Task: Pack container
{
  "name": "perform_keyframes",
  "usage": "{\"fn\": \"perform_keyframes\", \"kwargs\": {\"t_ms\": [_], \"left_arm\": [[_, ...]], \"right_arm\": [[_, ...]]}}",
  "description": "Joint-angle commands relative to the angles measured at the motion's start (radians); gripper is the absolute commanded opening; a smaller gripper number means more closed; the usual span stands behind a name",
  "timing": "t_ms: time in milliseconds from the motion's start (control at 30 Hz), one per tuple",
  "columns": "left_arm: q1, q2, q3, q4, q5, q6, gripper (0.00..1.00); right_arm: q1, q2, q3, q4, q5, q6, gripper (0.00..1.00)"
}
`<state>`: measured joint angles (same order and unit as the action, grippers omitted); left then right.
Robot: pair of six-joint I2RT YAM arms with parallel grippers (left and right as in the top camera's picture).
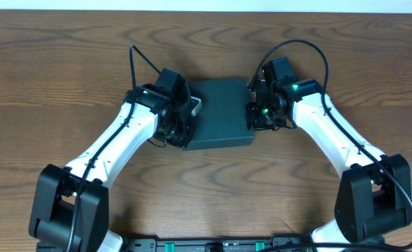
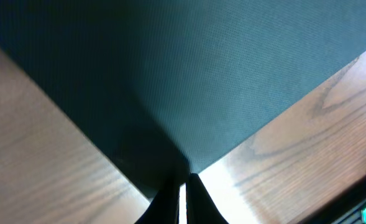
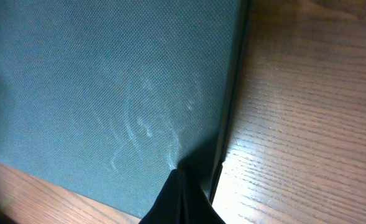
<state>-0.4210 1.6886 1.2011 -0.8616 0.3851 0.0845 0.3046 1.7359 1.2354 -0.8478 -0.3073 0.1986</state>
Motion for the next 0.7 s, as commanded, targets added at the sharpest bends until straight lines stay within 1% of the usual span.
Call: {"fn": "perform_keyframes", "kwargs": {"t_ms": [0,133,200,267,300,400,433,467,533,567,667], "left_arm": [[0.006,-0.037,0.039,-0.042,-0.032,-0.053,0.06],[0.031,-0.164,0.123,-0.108,-0.045,-0.076,0.07],[0.055,-0.241,0.167,-0.153,-0.077,-0.087,0.16],[0.083,-0.319,0.208,-0.209,-0.136,-0.087,0.17],[0.101,-0.363,0.225,-0.24,-0.176,-0.086,0.22],[0.156,-0.485,0.254,-0.314,-0.306,-0.086,0.25],[0.177,-0.533,0.256,-0.329,-0.359,-0.085,0.29],[0.202,-0.595,0.256,-0.34,-0.428,-0.085,0.3],[0.224,-0.66,0.256,-0.343,-0.491,-0.085,0.33],[0.235,-0.697,0.256,-0.342,-0.525,-0.084,0.37],[0.253,-0.816,0.256,-0.343,-0.619,-0.079,0.45]], "right_arm": [[0.005,0.001,-0.025,-0.012,-0.019,-0.024,0.01],[-0.002,-0.11,0.004,-0.031,-0.007,-0.06,0.01],[-0.005,-0.183,0.024,-0.04,0.032,-0.078,0.01],[-0.006,-0.264,0.044,-0.051,0.093,-0.1,0.01],[-0.006,-0.311,0.056,-0.056,0.13,-0.113,0.01],[-0.006,-0.443,0.085,-0.061,0.22,-0.177,0.01],[-0.006,-0.5,0.095,-0.059,0.249,-0.211,0.01],[-0.006,-0.564,0.105,-0.051,0.283,-0.241,0.01],[-0.006,-0.634,0.113,-0.042,0.312,-0.266,0.01],[-0.006,-0.676,0.117,-0.037,0.328,-0.276,0.01],[-0.006,-0.811,0.127,-0.03,0.356,-0.3,0.01]]}}
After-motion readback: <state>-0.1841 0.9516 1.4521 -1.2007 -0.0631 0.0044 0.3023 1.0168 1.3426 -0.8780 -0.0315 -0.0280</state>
